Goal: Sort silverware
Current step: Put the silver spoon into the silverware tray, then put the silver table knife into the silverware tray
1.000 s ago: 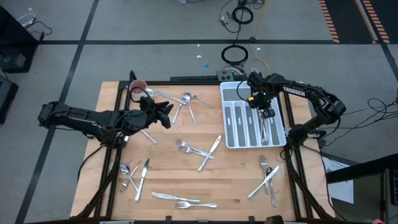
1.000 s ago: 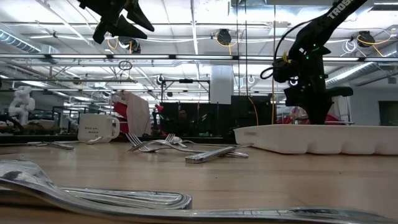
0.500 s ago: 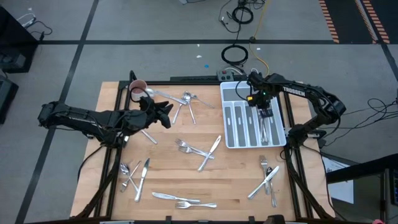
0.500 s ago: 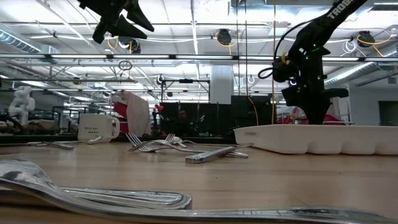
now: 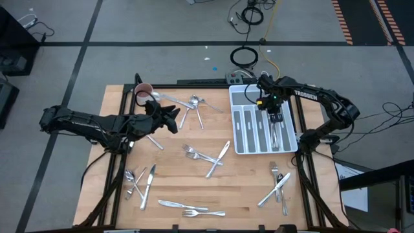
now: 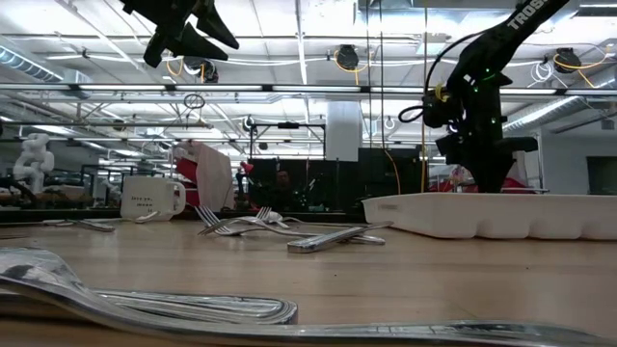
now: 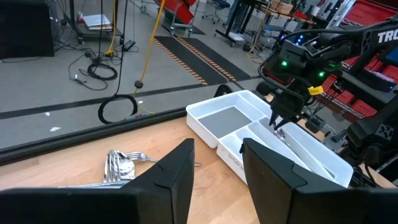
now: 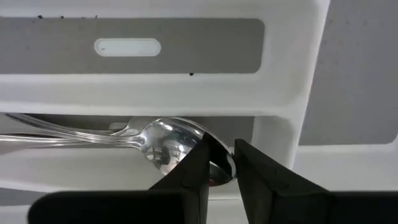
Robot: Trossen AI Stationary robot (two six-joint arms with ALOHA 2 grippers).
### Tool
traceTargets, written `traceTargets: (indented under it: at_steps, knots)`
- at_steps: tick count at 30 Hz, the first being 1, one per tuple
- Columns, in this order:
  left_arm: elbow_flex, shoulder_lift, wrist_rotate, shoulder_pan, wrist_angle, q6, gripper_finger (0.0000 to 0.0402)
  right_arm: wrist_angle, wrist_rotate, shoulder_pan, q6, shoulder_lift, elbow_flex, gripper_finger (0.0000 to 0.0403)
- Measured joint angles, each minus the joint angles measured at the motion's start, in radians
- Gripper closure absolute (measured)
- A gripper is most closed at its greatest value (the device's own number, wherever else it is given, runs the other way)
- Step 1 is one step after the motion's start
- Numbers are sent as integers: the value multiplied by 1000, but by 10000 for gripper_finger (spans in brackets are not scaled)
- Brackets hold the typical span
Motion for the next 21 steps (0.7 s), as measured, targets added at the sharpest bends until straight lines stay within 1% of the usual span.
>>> traceTargets:
  at_steps: [8,13,17,21]
  knots:
    - [0,0,0,0,0,0,260,-9,-54,1,0,0,0,316]
    - [0,0,0,0,0,1,260,-2,-53,1,24,0,0,301]
    - [0,0,0,0,0,1,260,30,-51,0,70,-1,3,297]
    - [0,0,0,0,0,1,260,30,-50,1,101,-25,50,296]
